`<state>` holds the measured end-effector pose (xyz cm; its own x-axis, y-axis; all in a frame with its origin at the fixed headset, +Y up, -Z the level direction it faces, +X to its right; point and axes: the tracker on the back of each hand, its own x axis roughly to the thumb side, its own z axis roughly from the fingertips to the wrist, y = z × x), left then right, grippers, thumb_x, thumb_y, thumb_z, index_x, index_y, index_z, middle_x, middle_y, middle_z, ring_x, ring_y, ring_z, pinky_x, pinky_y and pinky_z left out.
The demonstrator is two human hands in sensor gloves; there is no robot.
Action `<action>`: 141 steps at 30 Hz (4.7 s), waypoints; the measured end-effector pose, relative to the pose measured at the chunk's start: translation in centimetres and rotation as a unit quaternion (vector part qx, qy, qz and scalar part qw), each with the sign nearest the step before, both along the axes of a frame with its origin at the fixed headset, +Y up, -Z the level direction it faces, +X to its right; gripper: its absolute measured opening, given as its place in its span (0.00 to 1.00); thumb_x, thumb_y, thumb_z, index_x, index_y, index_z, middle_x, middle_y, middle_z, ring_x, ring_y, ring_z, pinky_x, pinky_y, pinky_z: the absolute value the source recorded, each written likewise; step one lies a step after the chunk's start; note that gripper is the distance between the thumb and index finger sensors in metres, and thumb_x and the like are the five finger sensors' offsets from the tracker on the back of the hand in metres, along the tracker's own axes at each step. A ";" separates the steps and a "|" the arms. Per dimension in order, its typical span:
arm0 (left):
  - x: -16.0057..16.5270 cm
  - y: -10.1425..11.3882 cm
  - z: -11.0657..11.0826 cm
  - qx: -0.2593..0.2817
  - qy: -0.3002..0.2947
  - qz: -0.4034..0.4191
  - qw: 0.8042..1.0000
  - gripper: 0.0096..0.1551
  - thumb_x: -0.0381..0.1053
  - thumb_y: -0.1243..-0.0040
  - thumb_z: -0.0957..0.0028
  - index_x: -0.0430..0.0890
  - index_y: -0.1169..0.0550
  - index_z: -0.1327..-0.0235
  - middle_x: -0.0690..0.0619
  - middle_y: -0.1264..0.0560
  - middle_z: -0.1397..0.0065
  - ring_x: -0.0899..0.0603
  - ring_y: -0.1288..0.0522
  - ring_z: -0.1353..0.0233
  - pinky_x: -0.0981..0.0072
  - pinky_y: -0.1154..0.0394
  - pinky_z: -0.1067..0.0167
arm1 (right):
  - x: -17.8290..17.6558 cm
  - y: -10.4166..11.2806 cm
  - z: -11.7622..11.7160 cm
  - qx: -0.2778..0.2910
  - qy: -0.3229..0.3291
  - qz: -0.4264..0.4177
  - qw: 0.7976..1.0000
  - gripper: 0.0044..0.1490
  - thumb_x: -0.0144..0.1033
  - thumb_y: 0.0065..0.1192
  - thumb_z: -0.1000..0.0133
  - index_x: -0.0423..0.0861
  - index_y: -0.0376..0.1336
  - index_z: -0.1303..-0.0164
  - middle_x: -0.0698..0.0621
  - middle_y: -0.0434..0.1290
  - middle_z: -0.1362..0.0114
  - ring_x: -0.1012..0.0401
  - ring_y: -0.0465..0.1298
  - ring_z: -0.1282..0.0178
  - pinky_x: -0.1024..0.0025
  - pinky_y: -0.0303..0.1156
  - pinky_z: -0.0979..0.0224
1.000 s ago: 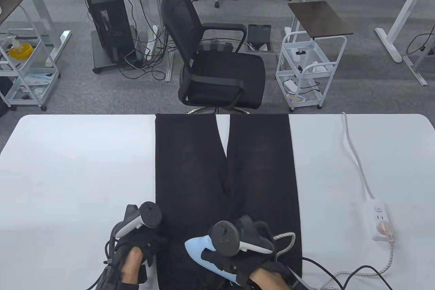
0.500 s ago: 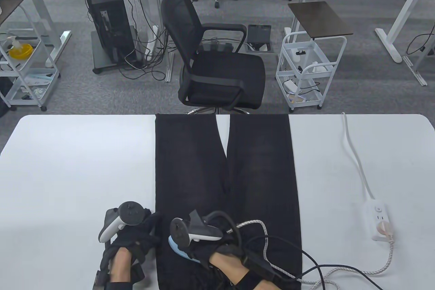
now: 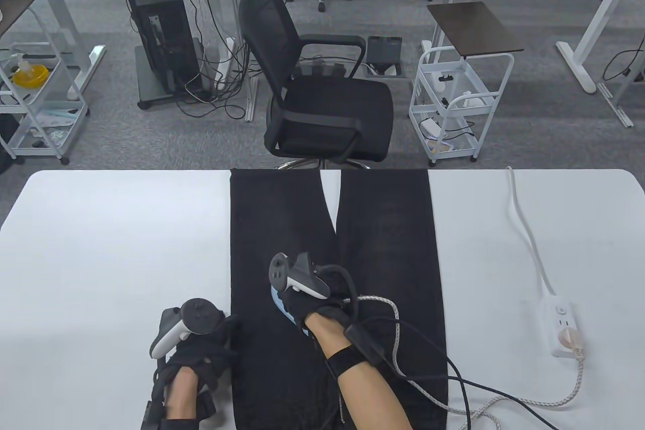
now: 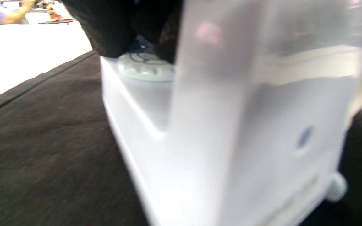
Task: Iron trousers with electric iron on table
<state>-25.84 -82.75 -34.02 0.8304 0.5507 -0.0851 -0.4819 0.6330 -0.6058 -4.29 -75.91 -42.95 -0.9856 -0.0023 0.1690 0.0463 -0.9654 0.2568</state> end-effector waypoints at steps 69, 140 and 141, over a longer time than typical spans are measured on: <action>1.7 0.4 -0.1 -0.019 -0.003 -0.068 0.998 0.52 0.47 0.39 0.33 0.45 0.61 0.14 0.40 0.72 0.15 0.27 0.75 0.21 0.18 0.65 0.36 | 0.5 0.1 3.7 -0.140 0.067 -0.032 0.987 0.36 0.50 0.61 0.34 0.33 0.56 0.33 0.58 0.77 0.58 0.66 0.81 0.67 0.55 0.81 0.53; 1.1 0.5 0.0 -0.018 0.005 -0.045 0.999 0.51 0.40 0.38 0.36 0.45 0.59 0.14 0.41 0.71 0.15 0.27 0.75 0.21 0.19 0.66 0.37 | -0.8 0.3 16.0 -0.057 0.301 -0.006 0.952 0.35 0.51 0.63 0.35 0.34 0.58 0.36 0.59 0.78 0.60 0.66 0.81 0.69 0.55 0.81 0.54; 1.1 0.5 0.0 -0.018 0.006 -0.045 0.999 0.52 0.40 0.38 0.36 0.45 0.59 0.14 0.41 0.71 0.15 0.27 0.75 0.21 0.19 0.66 0.37 | -0.8 0.3 16.3 -0.046 0.301 -0.003 0.952 0.35 0.51 0.63 0.35 0.34 0.58 0.36 0.59 0.78 0.60 0.66 0.81 0.69 0.55 0.81 0.54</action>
